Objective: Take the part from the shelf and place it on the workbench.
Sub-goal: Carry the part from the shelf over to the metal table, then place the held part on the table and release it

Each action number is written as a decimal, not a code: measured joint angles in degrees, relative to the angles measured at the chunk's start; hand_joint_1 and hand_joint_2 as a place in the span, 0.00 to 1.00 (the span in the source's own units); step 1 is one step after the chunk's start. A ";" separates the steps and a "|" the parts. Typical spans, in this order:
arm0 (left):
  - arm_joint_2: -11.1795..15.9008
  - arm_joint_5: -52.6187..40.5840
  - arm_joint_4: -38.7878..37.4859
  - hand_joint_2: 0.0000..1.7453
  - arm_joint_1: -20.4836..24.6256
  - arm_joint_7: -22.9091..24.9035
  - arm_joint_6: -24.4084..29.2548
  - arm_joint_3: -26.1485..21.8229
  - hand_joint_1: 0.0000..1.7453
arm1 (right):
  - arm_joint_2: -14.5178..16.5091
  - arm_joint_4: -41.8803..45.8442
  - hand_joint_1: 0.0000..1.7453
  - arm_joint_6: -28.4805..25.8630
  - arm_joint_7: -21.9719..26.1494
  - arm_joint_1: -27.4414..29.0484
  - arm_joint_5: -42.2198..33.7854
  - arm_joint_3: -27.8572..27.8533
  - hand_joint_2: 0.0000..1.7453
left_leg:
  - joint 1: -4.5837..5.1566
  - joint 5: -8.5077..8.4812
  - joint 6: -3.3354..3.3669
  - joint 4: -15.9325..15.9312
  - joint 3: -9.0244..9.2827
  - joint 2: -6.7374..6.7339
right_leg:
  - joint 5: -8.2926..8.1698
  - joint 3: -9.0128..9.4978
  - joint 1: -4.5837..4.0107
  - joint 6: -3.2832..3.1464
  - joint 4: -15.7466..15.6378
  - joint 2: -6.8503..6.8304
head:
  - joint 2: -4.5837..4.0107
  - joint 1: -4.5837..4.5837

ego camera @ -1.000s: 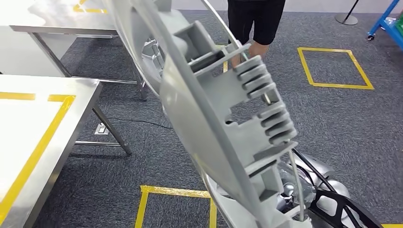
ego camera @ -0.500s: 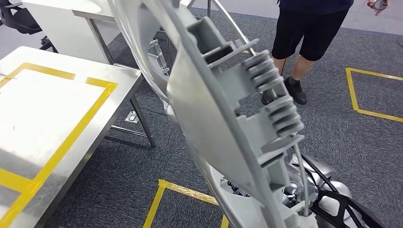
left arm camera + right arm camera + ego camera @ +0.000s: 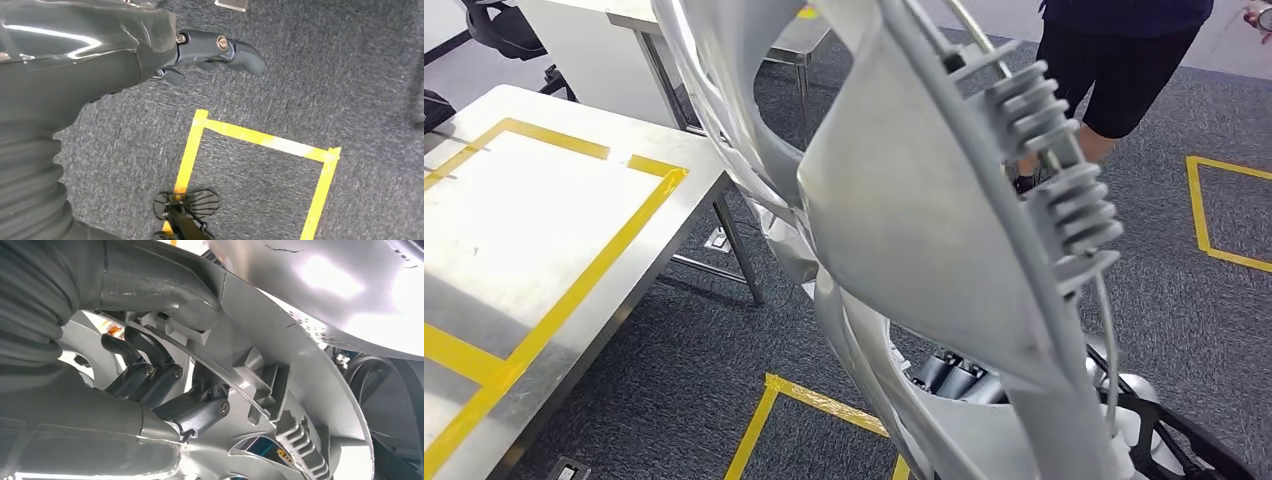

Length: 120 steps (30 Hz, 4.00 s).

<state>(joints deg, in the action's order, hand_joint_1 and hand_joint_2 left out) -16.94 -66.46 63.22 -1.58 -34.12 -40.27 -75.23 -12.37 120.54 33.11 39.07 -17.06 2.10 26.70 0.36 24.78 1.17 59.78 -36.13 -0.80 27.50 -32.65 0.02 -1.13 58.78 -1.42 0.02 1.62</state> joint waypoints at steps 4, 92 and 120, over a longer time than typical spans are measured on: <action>0.19 -0.22 0.20 1.00 0.08 -0.40 -0.12 -0.52 0.00 | 0.18 0.03 0.98 -0.14 -0.17 -0.03 0.97 -0.19 1.00 | 0.01 -0.22 0.69 -2.03 1.22 0.66 | 0.53 0.02 -0.06 0.85 0.20 -0.53 | -0.01 -0.03; 0.72 2.21 -0.44 1.00 2.02 6.05 -3.98 -7.83 0.00 | 2.25 0.94 0.98 3.44 0.53 1.44 -3.27 -3.57 1.00 | -0.48 -0.57 -0.79 -0.12 -0.34 -2.83 | 0.99 1.46 0.76 1.76 -0.34 -4.11 | -0.02 0.19; 0.38 0.96 -0.73 1.00 2.50 5.51 -5.81 -8.39 0.00 | 2.26 0.10 0.98 4.03 0.23 0.98 -4.55 -3.07 1.00 | -0.65 1.59 -0.58 7.19 -3.73 1.03 | -0.58 0.38 0.30 0.20 -0.54 1.20 | -0.02 0.07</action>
<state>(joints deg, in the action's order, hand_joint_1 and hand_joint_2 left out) -16.56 -65.51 62.49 0.92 -28.61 -46.09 -83.61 -10.11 120.64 37.14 39.30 -16.09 -2.45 23.63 -0.29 26.37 0.59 66.97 -39.86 0.23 26.92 -32.26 0.32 -0.93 58.24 -0.21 0.00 1.69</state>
